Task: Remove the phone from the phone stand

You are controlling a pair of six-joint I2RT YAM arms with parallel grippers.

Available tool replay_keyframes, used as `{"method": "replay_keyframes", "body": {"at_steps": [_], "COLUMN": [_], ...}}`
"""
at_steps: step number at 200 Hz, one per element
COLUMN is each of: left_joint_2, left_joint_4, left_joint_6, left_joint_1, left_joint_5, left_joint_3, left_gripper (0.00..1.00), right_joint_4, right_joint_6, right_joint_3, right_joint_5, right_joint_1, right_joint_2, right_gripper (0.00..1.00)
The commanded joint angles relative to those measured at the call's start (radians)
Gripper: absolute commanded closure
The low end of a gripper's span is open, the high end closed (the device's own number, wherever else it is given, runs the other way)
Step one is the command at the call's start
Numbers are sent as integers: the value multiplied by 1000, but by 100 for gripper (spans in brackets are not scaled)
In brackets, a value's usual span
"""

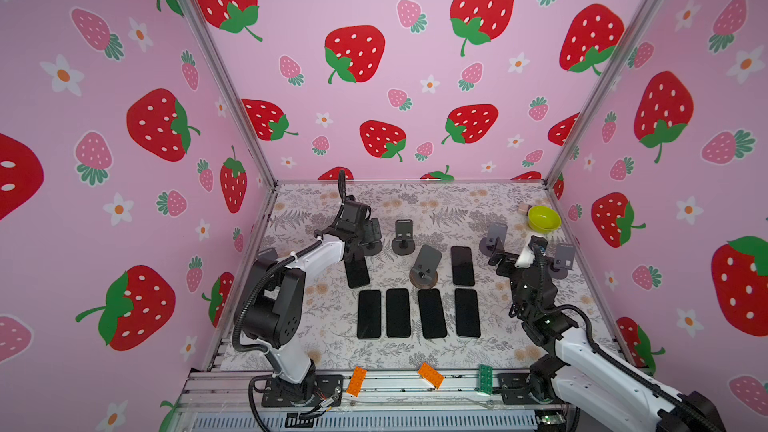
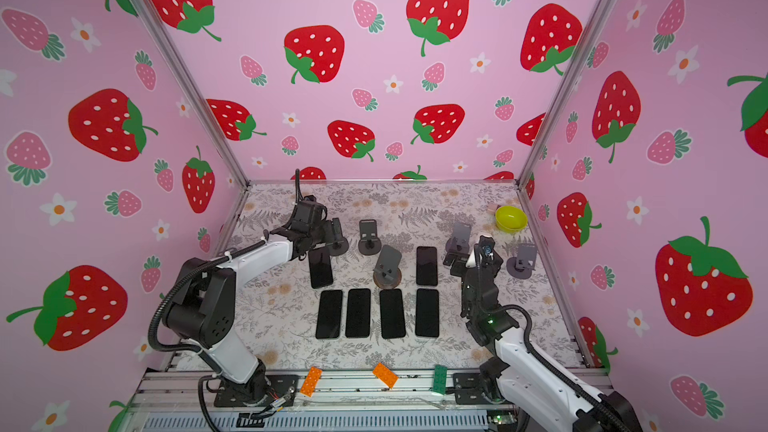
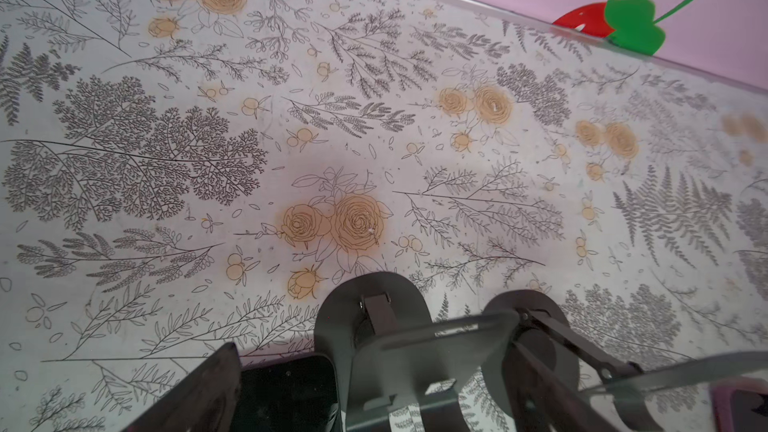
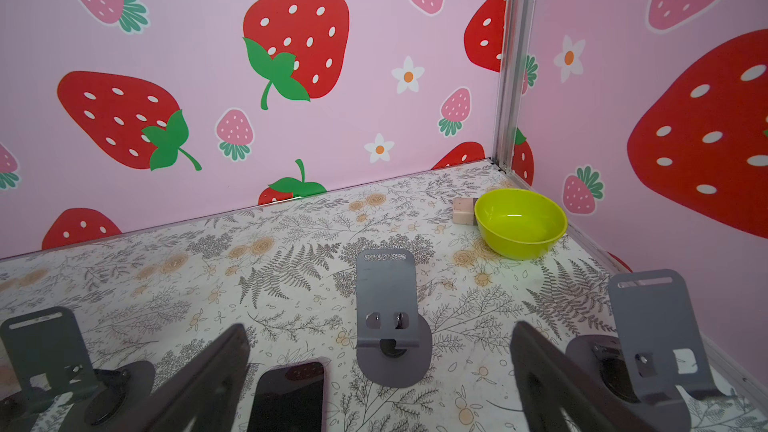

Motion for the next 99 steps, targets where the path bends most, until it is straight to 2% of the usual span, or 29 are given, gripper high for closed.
{"method": "replay_keyframes", "body": {"at_steps": [1,17,36,74,99], "left_joint_2": [47,73,101,138,153], "left_joint_4": [-41,-37,-40,-50,-57], "left_joint_6": [20,24,23,15,8], "left_joint_1": [-8,-10,-12,-15,-16], "left_joint_5": [-24,-18,-21,-5,13], "left_joint_3": [69,96,127,165,185], "left_gripper": [0,5,19,22,36], "right_joint_4": [13,16,14,13,15], "right_joint_6": [-20,-20,-19,-36,-46], "right_joint_3": [34,32,33,29,32], "right_joint_5": [-8,-19,-28,-32,-33], "right_joint_1": [-4,-4,-4,-4,-6], "right_joint_2": [-5,-4,-3,-10,-5], "right_gripper": [0,0,0,0,0]}}
